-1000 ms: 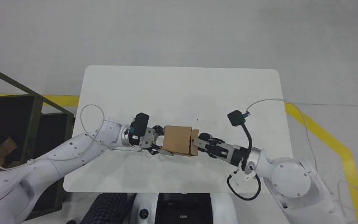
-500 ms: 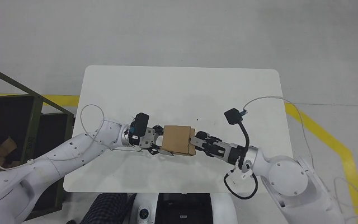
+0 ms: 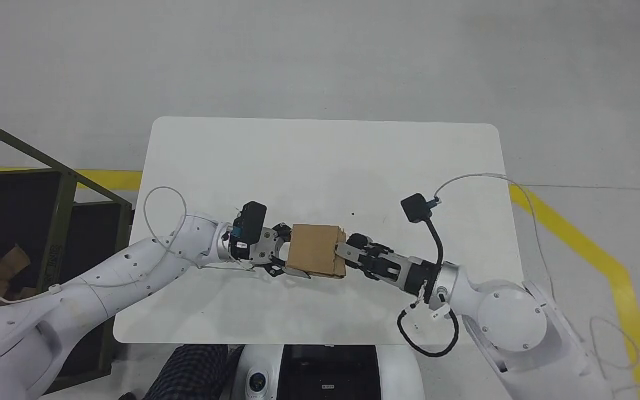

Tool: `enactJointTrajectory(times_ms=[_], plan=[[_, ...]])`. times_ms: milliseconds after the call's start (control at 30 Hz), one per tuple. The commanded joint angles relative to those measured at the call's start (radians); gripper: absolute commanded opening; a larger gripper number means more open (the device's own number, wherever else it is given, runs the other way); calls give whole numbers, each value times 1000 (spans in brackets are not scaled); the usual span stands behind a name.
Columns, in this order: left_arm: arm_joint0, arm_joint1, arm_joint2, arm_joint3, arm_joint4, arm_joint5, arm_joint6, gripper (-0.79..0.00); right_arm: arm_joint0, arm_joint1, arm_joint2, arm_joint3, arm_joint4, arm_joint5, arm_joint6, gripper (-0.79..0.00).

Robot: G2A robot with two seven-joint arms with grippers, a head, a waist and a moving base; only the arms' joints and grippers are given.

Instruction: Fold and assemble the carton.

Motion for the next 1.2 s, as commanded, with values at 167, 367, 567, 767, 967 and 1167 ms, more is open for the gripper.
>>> enactJointTrajectory(times_ms=[167,367,567,767,967,1167], plan=[[0,0,0,0,0,0,0,-785,-42,3,28,-7,28,-38,-11,-573],[0,0,0,0,0,0,0,-785,-74,6,48,-21,37,-64,-16,-733],[0,0,0,0,0,0,0,-785,-83,7,45,-13,45,-78,-7,-785],[0,0,0,0,0,0,0,-785,-75,5,32,1,65,-96,-4,-785],[0,0,0,0,0,0,0,-785,-59,1,12,3,80,-102,-18,-785],[0,0,0,0,0,0,0,-785,-43,-3,0,7,94,-108,-38,-785]])
